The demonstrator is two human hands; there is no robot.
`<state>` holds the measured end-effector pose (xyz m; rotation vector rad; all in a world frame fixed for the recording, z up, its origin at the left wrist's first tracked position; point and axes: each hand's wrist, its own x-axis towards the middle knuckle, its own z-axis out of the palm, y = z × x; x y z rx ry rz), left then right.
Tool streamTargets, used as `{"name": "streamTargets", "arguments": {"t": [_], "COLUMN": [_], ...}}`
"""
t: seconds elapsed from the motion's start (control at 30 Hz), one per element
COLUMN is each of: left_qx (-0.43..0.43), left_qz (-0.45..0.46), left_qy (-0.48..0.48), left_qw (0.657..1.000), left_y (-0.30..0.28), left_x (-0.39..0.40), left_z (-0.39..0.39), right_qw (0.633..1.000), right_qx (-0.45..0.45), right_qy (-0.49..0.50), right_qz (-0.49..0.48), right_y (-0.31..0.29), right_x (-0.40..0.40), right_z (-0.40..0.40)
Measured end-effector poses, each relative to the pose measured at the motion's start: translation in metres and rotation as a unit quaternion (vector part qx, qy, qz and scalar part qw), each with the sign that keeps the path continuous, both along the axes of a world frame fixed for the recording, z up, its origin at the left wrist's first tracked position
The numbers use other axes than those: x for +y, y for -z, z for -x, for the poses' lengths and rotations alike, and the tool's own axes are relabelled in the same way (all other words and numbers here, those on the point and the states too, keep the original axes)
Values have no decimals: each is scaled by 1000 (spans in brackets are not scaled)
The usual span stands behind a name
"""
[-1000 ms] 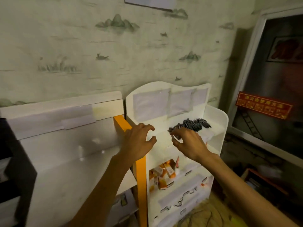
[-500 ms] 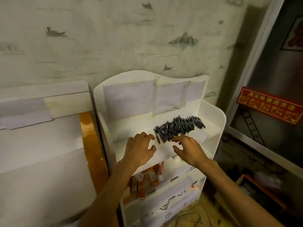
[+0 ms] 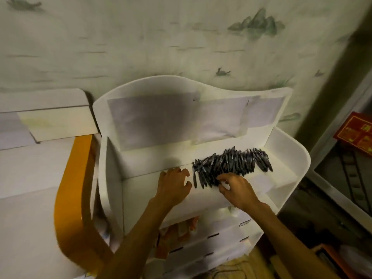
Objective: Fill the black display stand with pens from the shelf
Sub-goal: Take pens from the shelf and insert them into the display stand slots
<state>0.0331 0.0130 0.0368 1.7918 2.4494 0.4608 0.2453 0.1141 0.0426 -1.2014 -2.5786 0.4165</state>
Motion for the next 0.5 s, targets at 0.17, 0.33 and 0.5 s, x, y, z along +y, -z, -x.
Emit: {"name": "streamTargets", "arguments": {"t": [0.17, 0.33, 0.5], "left_qx": [28, 24, 24], "left_qz": [18, 24, 30], "left_qy": [-26, -86, -121], "left_qw": [999, 996, 992], "left_y": [18, 31, 45], "left_x": [33, 70, 116], "left_z": [-5, -16, -28], "right_qw": [999, 996, 994], "right_qx": [6, 8, 12], "right_qy": [-37, -75, -103], "right_qz": [12, 37, 39], "right_y": [17, 28, 32], "right_x": [41, 80, 116], "right_z": [3, 5, 2]}}
